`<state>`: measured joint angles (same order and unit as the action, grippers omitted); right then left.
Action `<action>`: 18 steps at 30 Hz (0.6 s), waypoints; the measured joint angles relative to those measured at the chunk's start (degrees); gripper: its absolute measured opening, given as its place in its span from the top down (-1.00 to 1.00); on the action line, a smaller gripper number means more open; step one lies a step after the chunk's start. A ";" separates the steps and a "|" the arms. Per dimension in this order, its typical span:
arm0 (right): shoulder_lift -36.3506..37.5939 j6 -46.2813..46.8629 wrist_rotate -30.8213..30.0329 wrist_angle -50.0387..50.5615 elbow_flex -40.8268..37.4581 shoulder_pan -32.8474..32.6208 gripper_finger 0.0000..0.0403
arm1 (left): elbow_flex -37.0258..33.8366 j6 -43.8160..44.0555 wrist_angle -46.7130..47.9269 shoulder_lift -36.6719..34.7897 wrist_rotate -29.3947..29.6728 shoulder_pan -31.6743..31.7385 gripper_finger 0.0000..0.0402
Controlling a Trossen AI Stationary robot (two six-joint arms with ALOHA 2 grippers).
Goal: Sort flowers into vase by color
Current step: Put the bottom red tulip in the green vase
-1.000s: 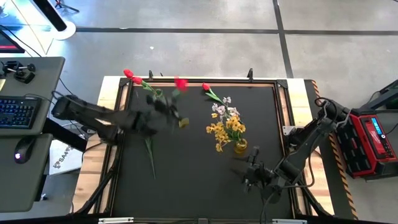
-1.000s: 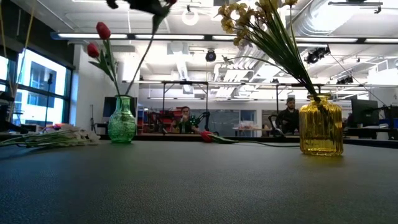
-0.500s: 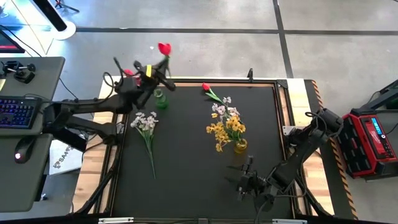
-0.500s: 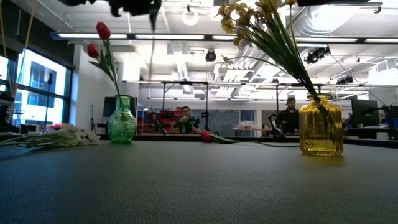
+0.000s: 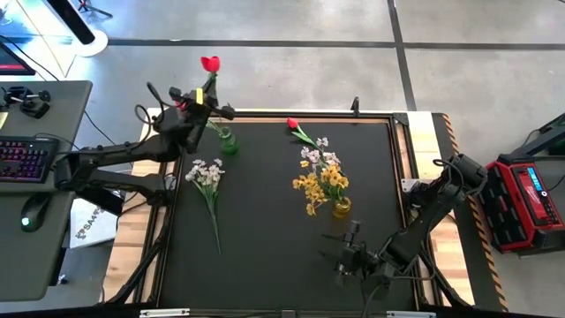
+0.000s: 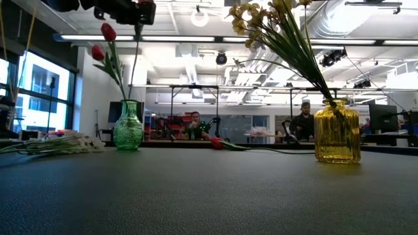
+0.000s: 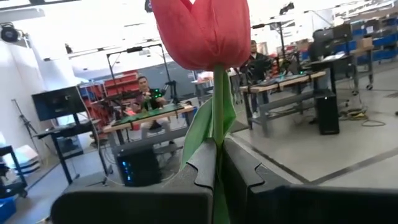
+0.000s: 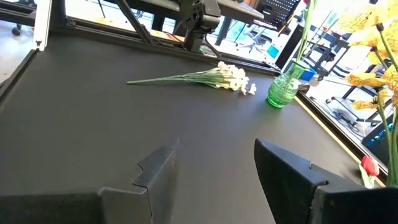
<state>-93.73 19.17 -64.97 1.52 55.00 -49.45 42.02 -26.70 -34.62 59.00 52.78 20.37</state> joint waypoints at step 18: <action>0.02 -1.24 0.02 0.02 0.00 0.02 0.03 | -5.55 8.09 2.70 0.61 0.79 2.14 0.89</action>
<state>-93.71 17.93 -64.95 1.54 55.00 -49.43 36.47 -18.61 -31.92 59.61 53.57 22.51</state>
